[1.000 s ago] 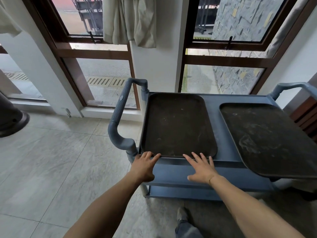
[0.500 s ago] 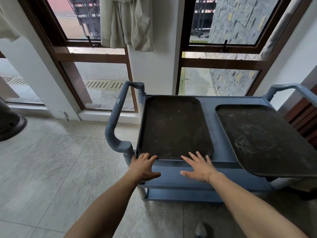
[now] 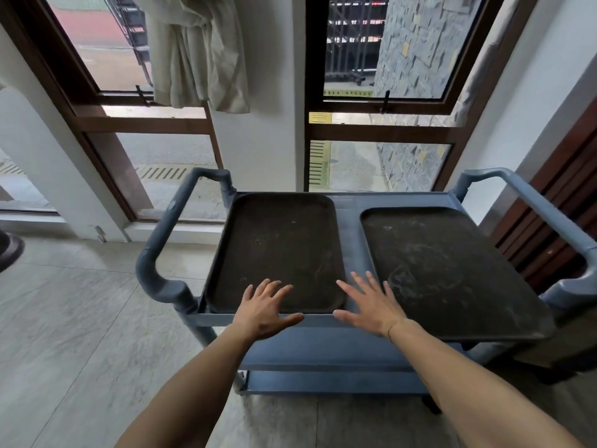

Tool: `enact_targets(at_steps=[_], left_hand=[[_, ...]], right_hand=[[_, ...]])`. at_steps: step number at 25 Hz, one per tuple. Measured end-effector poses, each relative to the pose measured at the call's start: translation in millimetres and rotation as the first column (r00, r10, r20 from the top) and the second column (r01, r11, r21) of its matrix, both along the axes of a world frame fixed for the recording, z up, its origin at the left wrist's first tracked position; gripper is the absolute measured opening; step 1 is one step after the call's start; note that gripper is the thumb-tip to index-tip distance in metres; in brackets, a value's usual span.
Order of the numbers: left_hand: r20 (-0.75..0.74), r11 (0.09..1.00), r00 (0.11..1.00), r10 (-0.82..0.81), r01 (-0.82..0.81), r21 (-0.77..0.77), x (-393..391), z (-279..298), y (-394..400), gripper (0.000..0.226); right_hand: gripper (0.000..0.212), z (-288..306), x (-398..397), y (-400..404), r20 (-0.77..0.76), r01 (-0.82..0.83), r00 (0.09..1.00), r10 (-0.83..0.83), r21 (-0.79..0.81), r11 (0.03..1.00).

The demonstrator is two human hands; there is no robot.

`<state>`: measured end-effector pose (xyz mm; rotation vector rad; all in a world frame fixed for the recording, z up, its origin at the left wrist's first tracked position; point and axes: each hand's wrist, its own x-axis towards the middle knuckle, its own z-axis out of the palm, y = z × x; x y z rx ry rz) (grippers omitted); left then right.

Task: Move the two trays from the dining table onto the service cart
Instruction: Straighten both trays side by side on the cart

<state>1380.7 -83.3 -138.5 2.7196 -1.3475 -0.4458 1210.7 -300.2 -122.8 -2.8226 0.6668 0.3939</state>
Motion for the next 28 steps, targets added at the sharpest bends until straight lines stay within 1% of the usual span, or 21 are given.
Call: enact_targets(at_steps=[7,13,18,23,25,28], left_hand=[[-0.017,1.0,1.0,-0.017,0.017,-0.016,-74.2,9.0,-96.4,0.09],[-0.046,0.999,0.998,-0.049,0.049,-0.013,-128.9,5.0,-155.6,0.09],[-0.072,0.994,0.991,-0.113,0.112,-0.005,-168.7,3.2,-196.7,0.089],[-0.097,0.981,0.981,-0.165,0.174,0.088,-183.1,-6.3,-205.5,0.103],[-0.081,0.972,0.98,-0.182,0.192,0.135,-185.4,-11.1,-204.9,0.107],[-0.023,0.96,0.976,-0.214,0.215,0.18,-186.1,-16.2,-209.5,0.11]], right_hand=[[0.082,9.6,-70.7,-101.4,-0.01,0.014,1.0,-0.015,-0.041,0.999],[0.083,0.2,-135.3,-160.0,-0.024,0.025,0.999,-0.026,-0.038,0.999],[0.091,-14.2,-175.8,-188.9,-0.055,0.039,0.998,-0.038,0.004,0.999],[0.103,-19.8,-192.8,-199.5,-0.098,0.037,0.995,-0.031,0.058,0.998],[0.108,-20.7,-193.9,-199.5,-0.1,0.032,0.995,-0.023,0.089,0.996],[0.11,-22.6,-197.2,-199.6,-0.12,-0.014,0.992,0.024,0.083,0.996]])
